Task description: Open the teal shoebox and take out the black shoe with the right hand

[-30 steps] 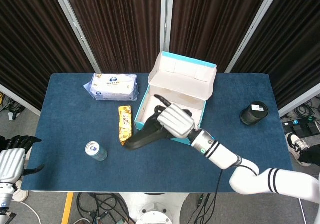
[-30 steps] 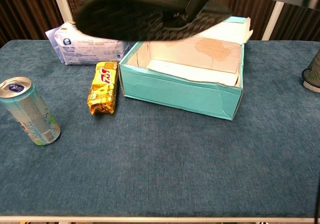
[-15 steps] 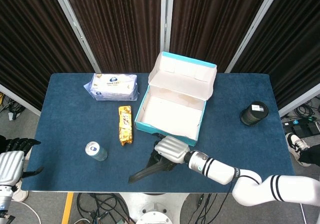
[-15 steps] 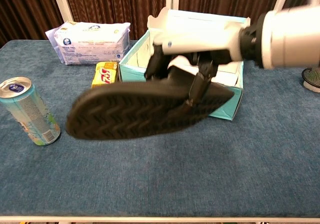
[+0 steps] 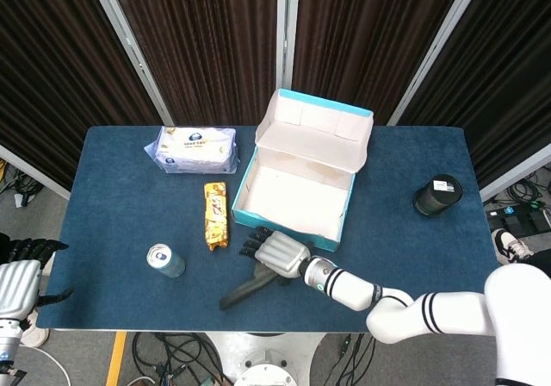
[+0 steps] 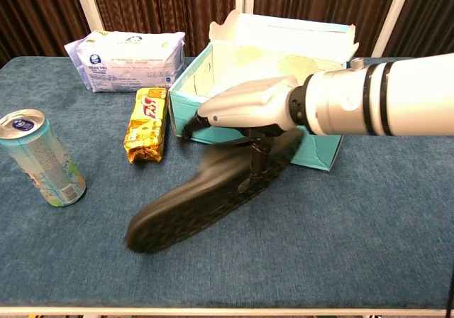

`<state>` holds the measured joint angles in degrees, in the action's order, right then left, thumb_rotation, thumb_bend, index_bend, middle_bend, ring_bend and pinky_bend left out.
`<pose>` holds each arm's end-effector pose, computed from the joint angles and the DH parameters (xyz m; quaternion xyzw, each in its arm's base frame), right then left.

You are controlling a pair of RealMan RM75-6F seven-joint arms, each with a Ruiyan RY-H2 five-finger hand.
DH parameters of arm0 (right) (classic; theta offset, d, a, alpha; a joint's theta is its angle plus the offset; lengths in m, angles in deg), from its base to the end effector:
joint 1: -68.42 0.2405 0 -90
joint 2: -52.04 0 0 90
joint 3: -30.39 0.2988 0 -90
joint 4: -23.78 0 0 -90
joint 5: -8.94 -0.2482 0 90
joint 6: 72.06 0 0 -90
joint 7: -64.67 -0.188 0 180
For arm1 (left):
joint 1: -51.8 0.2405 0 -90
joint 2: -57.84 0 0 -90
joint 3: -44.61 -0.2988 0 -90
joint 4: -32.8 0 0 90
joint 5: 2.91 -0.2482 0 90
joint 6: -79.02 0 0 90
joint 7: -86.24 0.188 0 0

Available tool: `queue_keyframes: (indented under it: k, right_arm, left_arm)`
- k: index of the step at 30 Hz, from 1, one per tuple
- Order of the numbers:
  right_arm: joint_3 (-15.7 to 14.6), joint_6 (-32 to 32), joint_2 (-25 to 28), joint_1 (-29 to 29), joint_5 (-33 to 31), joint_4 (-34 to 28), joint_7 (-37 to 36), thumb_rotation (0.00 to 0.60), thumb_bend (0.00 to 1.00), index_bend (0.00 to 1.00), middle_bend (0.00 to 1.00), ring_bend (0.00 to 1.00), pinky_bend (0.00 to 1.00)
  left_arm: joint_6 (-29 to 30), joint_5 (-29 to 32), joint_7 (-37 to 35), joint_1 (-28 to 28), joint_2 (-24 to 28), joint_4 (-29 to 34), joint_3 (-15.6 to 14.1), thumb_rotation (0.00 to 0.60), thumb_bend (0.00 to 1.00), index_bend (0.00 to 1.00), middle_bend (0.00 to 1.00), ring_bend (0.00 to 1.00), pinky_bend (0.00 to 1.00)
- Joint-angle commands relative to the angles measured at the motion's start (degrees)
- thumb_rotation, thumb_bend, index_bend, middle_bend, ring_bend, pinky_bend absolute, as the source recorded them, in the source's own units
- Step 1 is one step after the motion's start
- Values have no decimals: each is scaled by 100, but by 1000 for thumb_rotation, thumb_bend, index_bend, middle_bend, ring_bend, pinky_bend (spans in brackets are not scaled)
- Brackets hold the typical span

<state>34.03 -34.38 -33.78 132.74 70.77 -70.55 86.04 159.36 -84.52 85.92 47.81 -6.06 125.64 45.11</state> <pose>-0.0380 -0.3709 -0.1276 0.8989 -0.2649 0.2859 0.2001 -0.3890 0.2134 0.1271 -0.5873 -0.4472 -0.3374 0.5842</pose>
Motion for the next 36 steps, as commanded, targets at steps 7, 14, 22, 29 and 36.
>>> queue_keyframes:
  k: [7, 14, 22, 29, 36]
  right_arm:
    - [175, 894, -27, -180, -79, 27, 195, 600, 0, 0, 0, 0, 0]
    - [-3, 2603, 1147, -1438, 988, -704, -594, 600, 38, 0, 1, 0, 0]
    - [-662, 4615, 2198, -3271, 1566, -721, -1007, 600, 123, 76, 102, 0, 0]
    - [-1044, 5522, 2569, -4591, 1620, -607, -1857, 600, 132, 81, 99, 0, 0]
    - [-954, 5725, 2460, -5036, 1884, -405, -2115, 600, 133, 81, 98, 0, 0]
  left_arm:
    - [-10, -4, -24, -6, -16, -37, 9, 600, 0, 264, 220, 144, 113]
    - [97, -92, -103, -38, -125, -164, 86, 600, 0, 264, 220, 144, 113]
    - [381, -290, -128, -96, -416, -436, 232, 600, 0, 264, 220, 144, 113]
    - [534, -340, 237, -86, -507, -392, 260, 600, 0, 264, 220, 144, 112]
    - [410, -211, 395, -80, -460, -223, 223, 600, 0, 264, 220, 144, 111]
